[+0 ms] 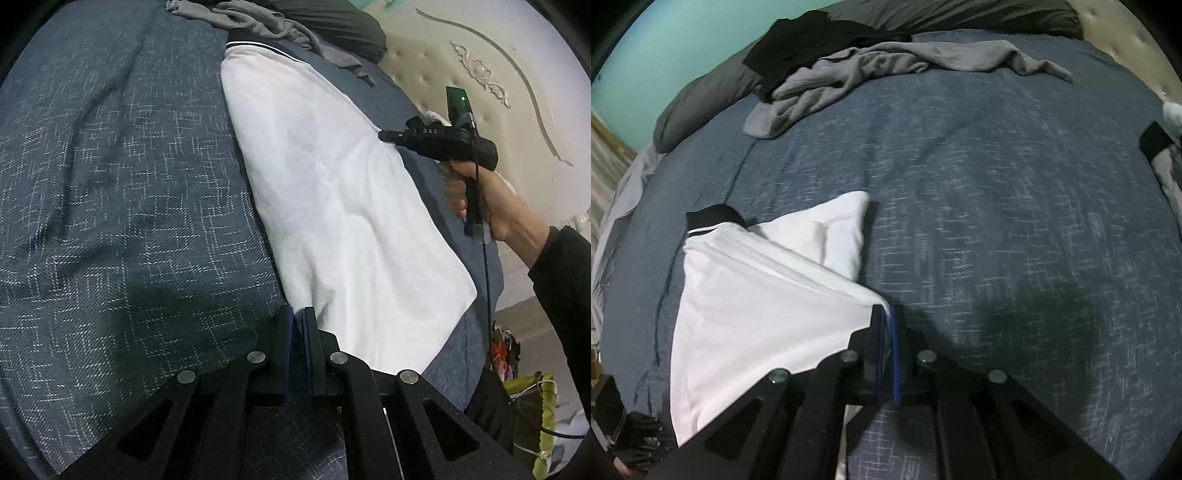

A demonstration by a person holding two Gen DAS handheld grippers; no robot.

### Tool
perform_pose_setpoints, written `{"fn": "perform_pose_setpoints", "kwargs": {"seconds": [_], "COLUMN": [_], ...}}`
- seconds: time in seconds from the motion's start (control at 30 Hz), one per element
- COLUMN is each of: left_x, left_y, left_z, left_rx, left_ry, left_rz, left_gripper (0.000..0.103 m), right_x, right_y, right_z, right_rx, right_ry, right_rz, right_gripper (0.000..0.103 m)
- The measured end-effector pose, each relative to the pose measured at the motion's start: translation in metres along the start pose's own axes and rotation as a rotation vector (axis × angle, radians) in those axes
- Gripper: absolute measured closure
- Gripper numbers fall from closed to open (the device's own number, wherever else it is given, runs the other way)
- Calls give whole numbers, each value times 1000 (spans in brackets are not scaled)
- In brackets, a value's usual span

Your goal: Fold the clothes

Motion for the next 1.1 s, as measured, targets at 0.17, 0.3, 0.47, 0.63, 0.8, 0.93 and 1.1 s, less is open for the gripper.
{"fn": "perform_pose_setpoints", "kwargs": {"seconds": [0.17,0.3,0.47,0.63,0.8,0.93,1.1], "left_x": [1,9,11,-1,5,9,2], "left_y": [1,0,-6,-6,-1,-2,-3], "left_z": [2,16,20,3,16,25,13], "left_rx": [4,-4,-49,-64,-102,-128,-113], "left_ry": [-2,-39,-46,6,7,1,41], "left_rz": [1,3,31,51,71,69,46], "left_gripper": [98,98,98,90,90,73,73], "right_x": [4,11,20,20,11,9,4], "right_y": [5,7,4,12,24,28,39], "right_z": [2,8,16,21,24,25,26], "right_rx": [-1,5,-18,-1,39,54,78], "right_ry": [-5,-20,-49,-57,-58,-62,-55], "right_rz": [19,31,13,8,18,18,33], "right_gripper": [100,99,99,98,98,98,98]}}
Point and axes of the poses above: each gripper's, at about its wrist camera, not at the fingertips, and z roughly against the way its jaws point, y to its left, x to its top, the point moved 9 cm from there along -z, roughly the way its jaws point, and after that the axes turned 13 degrees about z, right-handed, at the moved point
